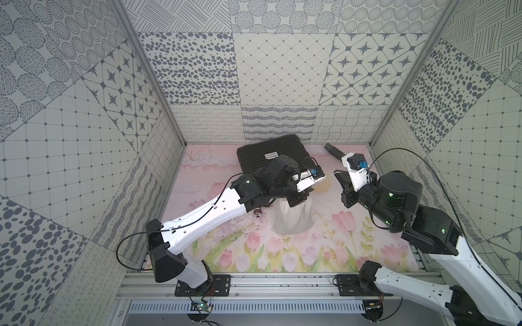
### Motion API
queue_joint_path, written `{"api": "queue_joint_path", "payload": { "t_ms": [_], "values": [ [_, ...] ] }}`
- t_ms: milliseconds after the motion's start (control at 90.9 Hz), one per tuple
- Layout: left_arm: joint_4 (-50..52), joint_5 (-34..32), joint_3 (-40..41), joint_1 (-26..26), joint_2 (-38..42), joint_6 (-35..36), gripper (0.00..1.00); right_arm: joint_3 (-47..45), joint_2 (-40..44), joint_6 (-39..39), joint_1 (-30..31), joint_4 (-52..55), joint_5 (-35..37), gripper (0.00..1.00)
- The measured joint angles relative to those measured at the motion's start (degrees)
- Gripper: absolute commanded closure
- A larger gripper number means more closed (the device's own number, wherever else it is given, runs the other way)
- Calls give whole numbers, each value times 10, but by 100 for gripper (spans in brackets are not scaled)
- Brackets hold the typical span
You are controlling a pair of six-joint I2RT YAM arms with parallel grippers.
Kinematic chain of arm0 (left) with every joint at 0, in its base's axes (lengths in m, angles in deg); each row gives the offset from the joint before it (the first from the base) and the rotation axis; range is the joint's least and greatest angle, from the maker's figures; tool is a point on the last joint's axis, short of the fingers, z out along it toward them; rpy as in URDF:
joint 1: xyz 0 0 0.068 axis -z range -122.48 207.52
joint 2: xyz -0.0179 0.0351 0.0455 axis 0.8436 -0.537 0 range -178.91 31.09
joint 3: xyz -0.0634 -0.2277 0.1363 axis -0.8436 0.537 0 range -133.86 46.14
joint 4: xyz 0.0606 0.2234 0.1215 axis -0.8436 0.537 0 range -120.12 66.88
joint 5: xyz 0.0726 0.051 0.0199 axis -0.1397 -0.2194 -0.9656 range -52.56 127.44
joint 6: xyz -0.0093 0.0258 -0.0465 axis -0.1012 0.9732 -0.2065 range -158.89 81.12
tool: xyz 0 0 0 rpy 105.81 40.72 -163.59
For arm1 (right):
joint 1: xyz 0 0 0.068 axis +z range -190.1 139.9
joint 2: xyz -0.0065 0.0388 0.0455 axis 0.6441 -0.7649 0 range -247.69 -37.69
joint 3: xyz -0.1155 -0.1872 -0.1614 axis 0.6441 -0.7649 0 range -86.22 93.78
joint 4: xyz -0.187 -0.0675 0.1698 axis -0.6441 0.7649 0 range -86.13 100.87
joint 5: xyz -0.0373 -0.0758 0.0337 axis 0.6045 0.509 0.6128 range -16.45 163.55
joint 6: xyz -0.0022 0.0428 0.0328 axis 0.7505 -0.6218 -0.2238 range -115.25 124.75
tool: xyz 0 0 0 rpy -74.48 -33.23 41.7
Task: Close the soil bag
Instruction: Frap the soil bag at the center of the board.
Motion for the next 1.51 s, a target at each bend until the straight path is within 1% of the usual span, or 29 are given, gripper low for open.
{"api": "queue_joint_path", "payload": {
  "t_ms": [110,341,528,627,957,1023,1299,1508],
  "values": [
    [-6,0,2,0,0,7,100,0,0,-4,-7,0,-1,100],
    [-12,2,2,0,0,10,100,-1,0,-27,-31,0,-10,100],
    [-11,2,2,0,0,13,100,-8,-3,-66,-71,0,-36,100],
    [-9,-1,2,0,0,17,100,-8,-7,-81,-81,0,-51,100],
    [-9,-37,-5,0,-10,23,85,46,-57,-103,-83,6,-102,100],
    [-9,-48,-9,0,-15,25,84,54,-62,-106,-83,12,-110,100],
    [-7,-79,-17,0,-27,34,85,100,-85,-107,-84,35,-120,100],
    [-12,-87,-17,0,-30,36,87,105,-88,-107,-84,39,-122,100]
  ]
}}
